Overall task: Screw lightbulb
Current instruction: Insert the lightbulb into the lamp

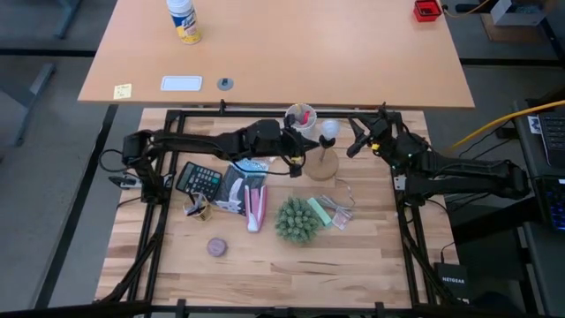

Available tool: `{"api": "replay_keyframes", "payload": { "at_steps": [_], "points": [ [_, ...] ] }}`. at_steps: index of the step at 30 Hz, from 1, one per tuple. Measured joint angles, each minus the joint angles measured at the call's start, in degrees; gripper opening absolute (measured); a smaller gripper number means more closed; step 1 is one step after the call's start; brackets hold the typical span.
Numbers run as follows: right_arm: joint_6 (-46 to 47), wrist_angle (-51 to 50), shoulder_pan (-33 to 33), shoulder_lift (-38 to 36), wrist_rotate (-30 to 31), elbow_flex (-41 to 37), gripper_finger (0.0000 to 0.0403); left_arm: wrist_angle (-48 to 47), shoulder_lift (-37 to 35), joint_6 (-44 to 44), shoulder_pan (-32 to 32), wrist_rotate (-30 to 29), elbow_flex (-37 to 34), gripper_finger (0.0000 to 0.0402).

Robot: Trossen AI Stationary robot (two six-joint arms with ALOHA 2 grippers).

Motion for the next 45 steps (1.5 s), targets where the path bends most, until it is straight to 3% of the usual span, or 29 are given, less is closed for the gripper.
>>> {"api": "replay_keyframes", "payload": {
  "at_steps": [8, 20, 26, 33, 39, 45],
  "points": [
    [0.94, -0.31, -0.83, -0.31, -4.85, 0.00, 0.0113, -1.71, -1.87, -4.00, 6.75, 20.06, 0.00, 0.0005],
    [7.54, -0.83, -4.96, 0.62, -6.60, 0.00, 0.0113, -2.94, -1.86, -1.22, 10.19, 22.69, 0.00, 0.0005],
    [7.21, -1.28, -6.35, 1.16, -8.69, 0.00, 0.0095, -1.60, -1.85, -1.65, 13.01, 36.13, 0.00, 0.0005],
    [7.88, -0.56, -12.16, 1.14, -18.65, 0.00, 0.0011, -0.22, -1.80, -0.20, 13.30, 37.46, 0.00, 0.0005],
    [9.05, 0.06, -14.78, 1.91, -24.74, 0.00, 0.0022, 5.88, 0.93, -0.83, 11.68, 37.58, 0.00, 0.0005],
    [9.15, 1.37, -14.67, 4.22, -26.58, -0.02, 0.0008, 6.77, 2.20, -1.42, 11.19, 36.64, 0.00, 0.0005]
  ]
}}
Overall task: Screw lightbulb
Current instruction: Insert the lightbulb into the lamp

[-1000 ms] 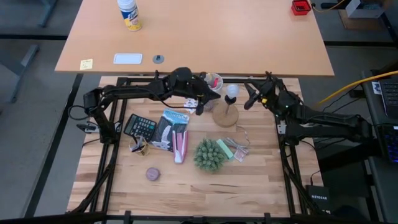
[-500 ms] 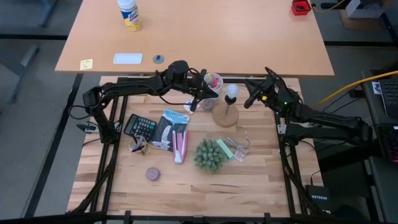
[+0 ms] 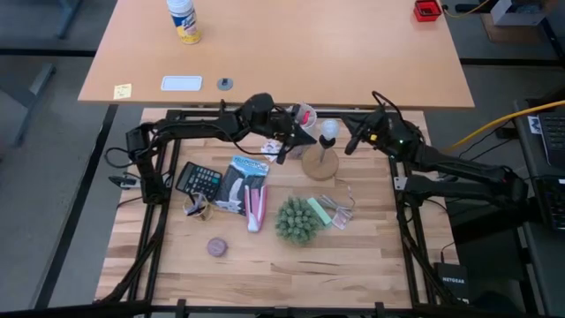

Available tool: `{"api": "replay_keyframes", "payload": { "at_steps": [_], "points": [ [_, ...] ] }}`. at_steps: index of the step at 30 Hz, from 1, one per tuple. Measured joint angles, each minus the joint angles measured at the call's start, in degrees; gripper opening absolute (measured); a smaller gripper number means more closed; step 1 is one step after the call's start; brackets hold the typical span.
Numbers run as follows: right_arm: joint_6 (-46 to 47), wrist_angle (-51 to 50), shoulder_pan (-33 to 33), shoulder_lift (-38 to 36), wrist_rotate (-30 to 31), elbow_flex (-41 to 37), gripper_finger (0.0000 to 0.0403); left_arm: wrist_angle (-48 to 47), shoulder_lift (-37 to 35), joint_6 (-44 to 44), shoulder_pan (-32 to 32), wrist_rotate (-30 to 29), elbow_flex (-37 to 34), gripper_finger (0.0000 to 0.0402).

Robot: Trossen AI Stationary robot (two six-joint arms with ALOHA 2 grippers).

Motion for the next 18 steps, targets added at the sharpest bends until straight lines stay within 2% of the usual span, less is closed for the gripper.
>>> {"api": "replay_keyframes", "payload": {
  "at_steps": [9, 18],
  "points": [
    [-0.21, 1.14, 0.02, 1.35, 0.02, 0.00, 0.0019, 4.03, 1.17, 0.24, 0.00, -0.29, 0.00, 0.0005],
    [-0.26, 1.01, 0.00, 1.33, 0.52, 0.00, 0.0004, 9.36, 3.89, -2.12, -0.36, -0.79, 0.07, 0.0005]
  ]
}}
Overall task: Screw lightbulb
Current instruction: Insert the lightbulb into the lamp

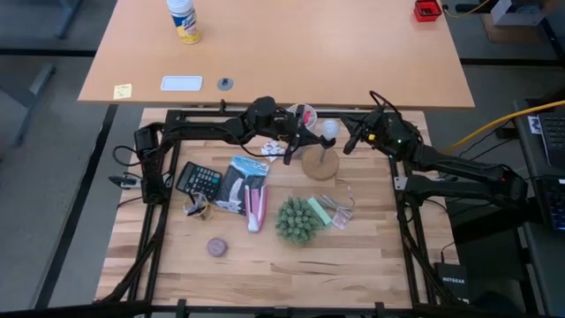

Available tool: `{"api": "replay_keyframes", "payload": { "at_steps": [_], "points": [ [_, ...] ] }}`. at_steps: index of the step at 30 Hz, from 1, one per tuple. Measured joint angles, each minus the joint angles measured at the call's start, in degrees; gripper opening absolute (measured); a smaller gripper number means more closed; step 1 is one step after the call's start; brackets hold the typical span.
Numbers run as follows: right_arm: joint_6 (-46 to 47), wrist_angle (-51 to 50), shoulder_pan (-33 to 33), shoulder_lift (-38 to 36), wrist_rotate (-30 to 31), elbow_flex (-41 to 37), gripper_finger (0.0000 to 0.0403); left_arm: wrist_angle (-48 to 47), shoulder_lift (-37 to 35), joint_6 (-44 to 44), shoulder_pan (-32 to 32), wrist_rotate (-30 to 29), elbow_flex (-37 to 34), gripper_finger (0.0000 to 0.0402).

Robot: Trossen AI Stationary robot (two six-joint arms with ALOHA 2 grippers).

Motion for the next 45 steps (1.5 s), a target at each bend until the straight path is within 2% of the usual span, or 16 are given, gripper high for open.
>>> {"api": "replay_keyframes", "payload": {
  "at_steps": [8, 14, 22, 29, 45],
  "points": [
    [-0.02, -0.07, 0.02, 0.02, -0.09, 0.00, 0.0012, 3.36, 1.24, -1.99, 0.62, -2.18, -0.02, 0.0005],
    [-0.02, -0.05, 0.02, 0.01, -1.93, 0.00, 0.0004, 2.96, 1.26, -1.99, 0.88, -2.19, -0.02, 0.0005],
    [0.32, -0.09, 0.02, 0.00, -2.19, 0.00, 0.0015, 2.85, 1.26, -1.12, 0.86, -4.66, -0.02, 0.0005],
    [0.44, -0.12, 0.02, 0.00, -5.86, 0.00, 0.0016, 2.79, 1.26, -1.12, 0.85, -6.31, -0.02, 0.0005],
    [0.45, -3.90, -0.03, -1.05, -7.44, 0.04, 0.0016, 1.52, 1.24, -1.05, 0.84, -8.96, -0.02, 0.0005]
  ]
}}
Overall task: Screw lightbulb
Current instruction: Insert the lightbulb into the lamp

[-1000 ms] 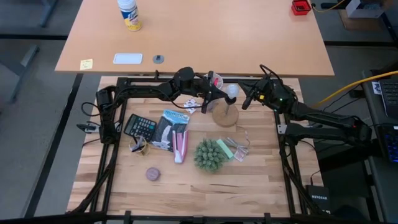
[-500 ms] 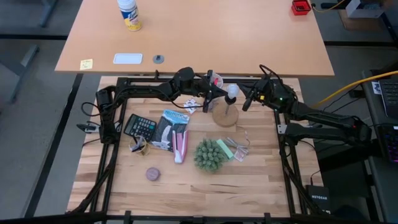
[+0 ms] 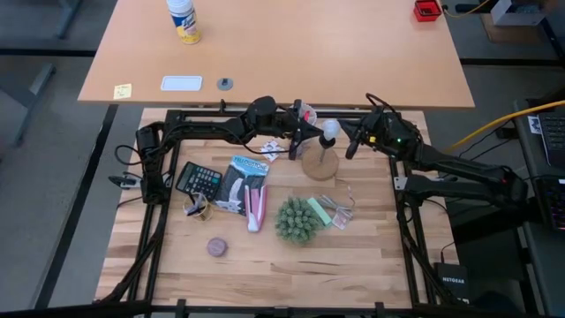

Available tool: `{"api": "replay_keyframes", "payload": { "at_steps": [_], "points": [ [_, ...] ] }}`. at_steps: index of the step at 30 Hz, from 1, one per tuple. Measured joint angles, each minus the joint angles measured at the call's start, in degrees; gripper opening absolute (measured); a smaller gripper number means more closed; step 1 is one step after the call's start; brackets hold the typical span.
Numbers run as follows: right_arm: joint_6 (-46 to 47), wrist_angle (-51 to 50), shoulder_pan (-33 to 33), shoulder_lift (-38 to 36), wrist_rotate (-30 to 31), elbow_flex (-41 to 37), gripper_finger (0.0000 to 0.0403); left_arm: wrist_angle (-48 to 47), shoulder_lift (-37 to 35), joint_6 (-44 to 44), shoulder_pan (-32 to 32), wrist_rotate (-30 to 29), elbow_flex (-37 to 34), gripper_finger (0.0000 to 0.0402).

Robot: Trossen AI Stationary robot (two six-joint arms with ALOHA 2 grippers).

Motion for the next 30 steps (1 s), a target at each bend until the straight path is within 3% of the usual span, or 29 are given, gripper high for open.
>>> {"api": "replay_keyframes", "payload": {
  "at_steps": [12, 30],
  "points": [
    [1.28, -6.32, 0.07, -5.54, -1.86, -0.02, 0.0017, -0.97, -0.02, 0.36, 0.13, -3.33, 0.00, 0.0005],
    [4.64, -8.81, 0.11, -5.79, -5.02, 0.02, 0.0017, -0.61, 0.00, 0.37, 0.15, -3.37, -0.02, 0.0005]
  ]
}}
